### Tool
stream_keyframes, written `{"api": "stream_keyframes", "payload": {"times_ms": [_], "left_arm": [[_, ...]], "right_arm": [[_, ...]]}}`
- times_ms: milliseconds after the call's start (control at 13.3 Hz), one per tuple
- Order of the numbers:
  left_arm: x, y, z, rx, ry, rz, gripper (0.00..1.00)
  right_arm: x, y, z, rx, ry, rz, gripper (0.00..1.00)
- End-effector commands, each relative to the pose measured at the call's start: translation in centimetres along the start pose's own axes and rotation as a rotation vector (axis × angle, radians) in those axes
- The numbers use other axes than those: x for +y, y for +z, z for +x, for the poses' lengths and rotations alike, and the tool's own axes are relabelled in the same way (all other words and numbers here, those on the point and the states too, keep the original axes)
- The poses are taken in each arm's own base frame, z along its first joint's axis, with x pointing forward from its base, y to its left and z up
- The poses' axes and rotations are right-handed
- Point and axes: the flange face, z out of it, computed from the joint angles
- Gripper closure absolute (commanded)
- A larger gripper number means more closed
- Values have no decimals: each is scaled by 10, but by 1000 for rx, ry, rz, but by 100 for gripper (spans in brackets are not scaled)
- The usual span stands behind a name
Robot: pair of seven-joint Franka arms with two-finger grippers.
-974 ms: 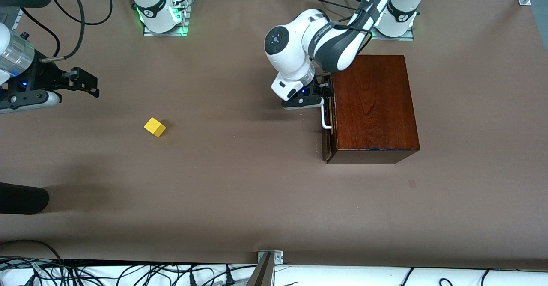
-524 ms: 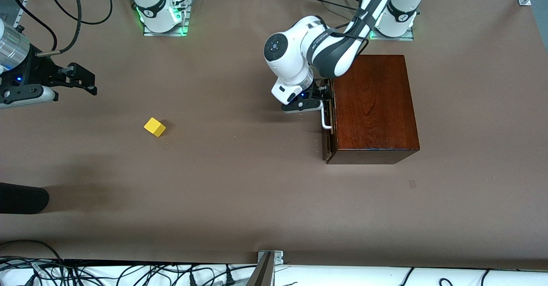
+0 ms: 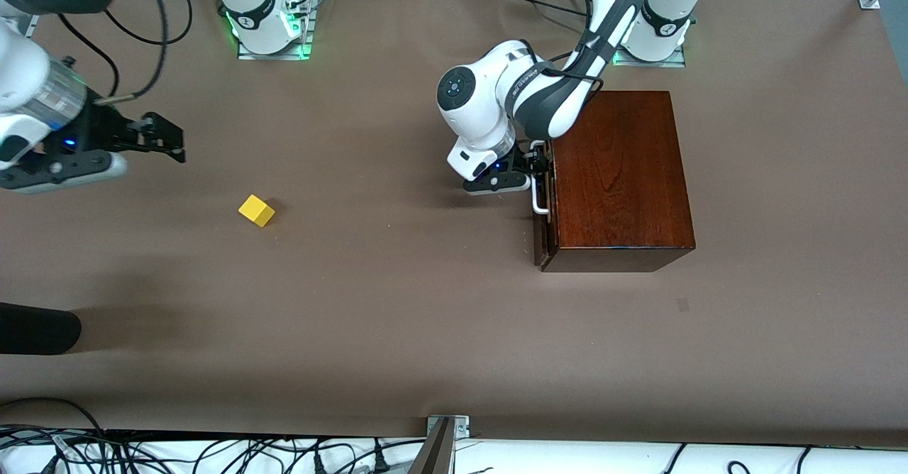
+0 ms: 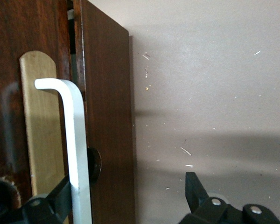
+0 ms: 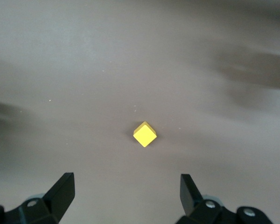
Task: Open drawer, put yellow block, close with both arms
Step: 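Grasp the handle and pull the drawer open while the right gripper reaches the cube, then grasp the yellow cube with the right gripper while the left gripper withdraws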
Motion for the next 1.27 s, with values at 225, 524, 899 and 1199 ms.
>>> {"api": "stream_keyframes", "payload": {"times_ms": [225, 524, 899, 1199], "left_arm": [[33, -23, -9, 100, 5, -105, 0], [46, -38, -10, 96, -38, -226, 0], [61, -53, 2, 118, -60, -265, 0], [60, -63, 1, 128, -55, -273, 0]], "right_arm": [[-24, 45, 21, -68, -56, 1, 0], [-23, 105, 32, -143, -242, 58, 0], [-7, 204, 16, -135, -398, 67, 0], [25, 282, -16, -84, -513, 45, 0]]}}
